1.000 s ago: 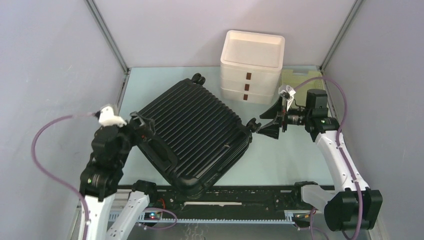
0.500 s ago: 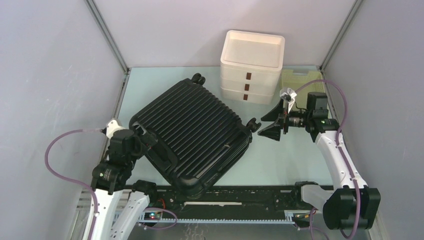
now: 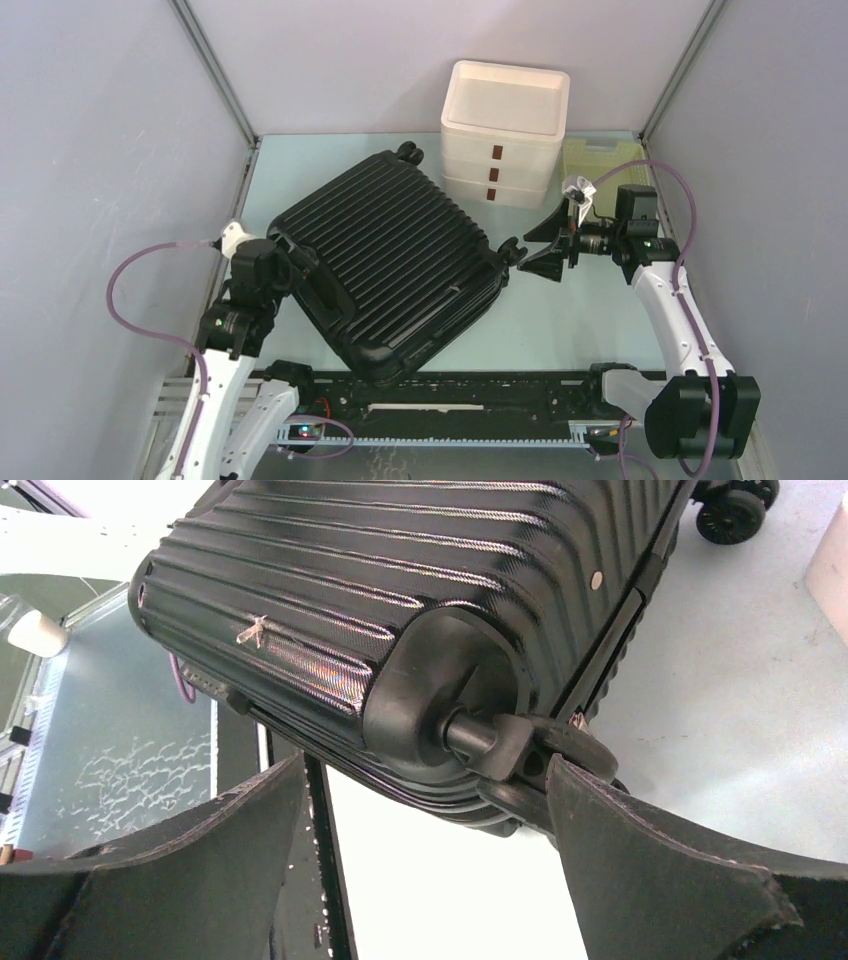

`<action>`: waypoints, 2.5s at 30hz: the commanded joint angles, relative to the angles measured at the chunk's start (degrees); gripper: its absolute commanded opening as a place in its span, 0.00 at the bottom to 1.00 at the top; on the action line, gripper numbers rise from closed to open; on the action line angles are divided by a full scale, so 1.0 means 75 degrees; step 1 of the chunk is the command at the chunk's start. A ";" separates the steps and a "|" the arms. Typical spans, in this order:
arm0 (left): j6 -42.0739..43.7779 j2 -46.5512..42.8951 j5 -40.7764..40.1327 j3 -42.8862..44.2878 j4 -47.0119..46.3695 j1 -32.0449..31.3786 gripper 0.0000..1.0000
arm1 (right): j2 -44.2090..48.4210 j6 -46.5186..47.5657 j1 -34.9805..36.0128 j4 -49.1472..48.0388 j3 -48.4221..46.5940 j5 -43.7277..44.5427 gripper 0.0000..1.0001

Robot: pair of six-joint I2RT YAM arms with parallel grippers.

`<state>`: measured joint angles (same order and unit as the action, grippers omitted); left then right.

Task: Open, take out, and arrange the luggage
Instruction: Rotate the luggage at the center of the board, then grab the zipper of the luggage.

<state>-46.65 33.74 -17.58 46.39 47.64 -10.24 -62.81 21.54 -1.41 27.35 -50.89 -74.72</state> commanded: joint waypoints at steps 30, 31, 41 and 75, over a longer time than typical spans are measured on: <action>0.1702 0.3865 0.2543 0.1464 -0.3671 0.2178 0.75 | -0.2605 0.4734 0.3639 0.4323 -0.2993 0.3996 0.84; 0.1714 0.3959 0.2573 0.1537 -0.3727 0.2194 0.75 | -0.2575 0.4568 0.3734 0.4247 -0.2979 0.3964 0.82; 0.2130 0.4314 0.3444 0.2009 -0.3806 0.2245 0.77 | -0.1284 0.4276 0.2583 0.4614 -0.2868 0.2192 0.91; 0.5028 -0.0483 0.6779 -0.0950 -0.4782 -0.0312 1.00 | -0.1248 0.5573 0.0337 0.0474 0.1255 0.0147 0.80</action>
<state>-17.19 32.69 35.94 42.83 14.87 -12.32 -71.11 63.75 -1.08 36.71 -40.40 -75.44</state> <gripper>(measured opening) 0.996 0.850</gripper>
